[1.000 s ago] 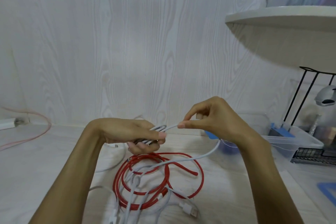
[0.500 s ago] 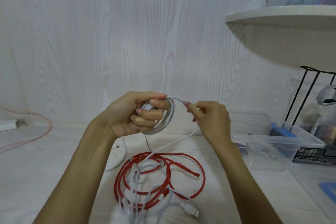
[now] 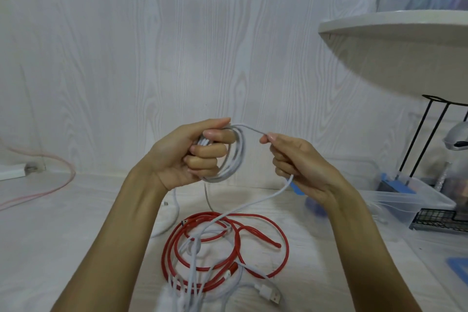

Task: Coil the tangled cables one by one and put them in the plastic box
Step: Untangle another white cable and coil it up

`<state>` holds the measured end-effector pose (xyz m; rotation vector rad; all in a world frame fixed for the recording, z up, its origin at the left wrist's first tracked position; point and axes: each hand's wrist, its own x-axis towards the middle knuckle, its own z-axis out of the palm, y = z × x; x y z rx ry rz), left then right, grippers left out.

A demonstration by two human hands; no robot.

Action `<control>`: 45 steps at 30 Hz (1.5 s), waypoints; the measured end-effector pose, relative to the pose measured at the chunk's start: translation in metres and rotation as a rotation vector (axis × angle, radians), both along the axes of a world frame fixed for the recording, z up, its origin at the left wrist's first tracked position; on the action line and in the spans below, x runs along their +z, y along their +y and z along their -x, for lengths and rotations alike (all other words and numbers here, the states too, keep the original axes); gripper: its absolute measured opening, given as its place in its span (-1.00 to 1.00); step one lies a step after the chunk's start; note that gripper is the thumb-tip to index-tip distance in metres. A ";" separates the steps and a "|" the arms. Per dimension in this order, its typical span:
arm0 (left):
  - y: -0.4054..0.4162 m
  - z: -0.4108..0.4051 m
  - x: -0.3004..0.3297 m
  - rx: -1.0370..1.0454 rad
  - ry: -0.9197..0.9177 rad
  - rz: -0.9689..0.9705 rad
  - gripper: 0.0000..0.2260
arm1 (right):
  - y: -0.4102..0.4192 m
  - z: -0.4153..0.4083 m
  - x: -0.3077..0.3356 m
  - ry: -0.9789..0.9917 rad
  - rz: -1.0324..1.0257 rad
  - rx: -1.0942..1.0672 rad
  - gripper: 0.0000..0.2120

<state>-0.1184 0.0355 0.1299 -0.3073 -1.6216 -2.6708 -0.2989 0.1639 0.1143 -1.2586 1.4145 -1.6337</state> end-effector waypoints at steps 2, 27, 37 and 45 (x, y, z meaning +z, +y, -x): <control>0.007 0.003 0.001 -0.156 0.078 -0.163 -0.73 | -0.011 -0.010 -0.006 -0.015 0.026 -0.159 -0.79; -0.010 0.014 -0.025 0.795 -0.312 1.158 -0.80 | -0.012 -0.036 -0.015 0.939 -0.152 -0.108 -0.81; -0.006 0.011 -0.023 0.194 -0.328 0.938 -0.56 | 0.027 -0.010 0.013 0.894 -0.162 -0.105 -0.79; 0.006 0.003 -0.013 -0.238 -0.097 0.481 -0.77 | 0.019 -0.014 0.012 0.974 0.140 -0.458 -0.51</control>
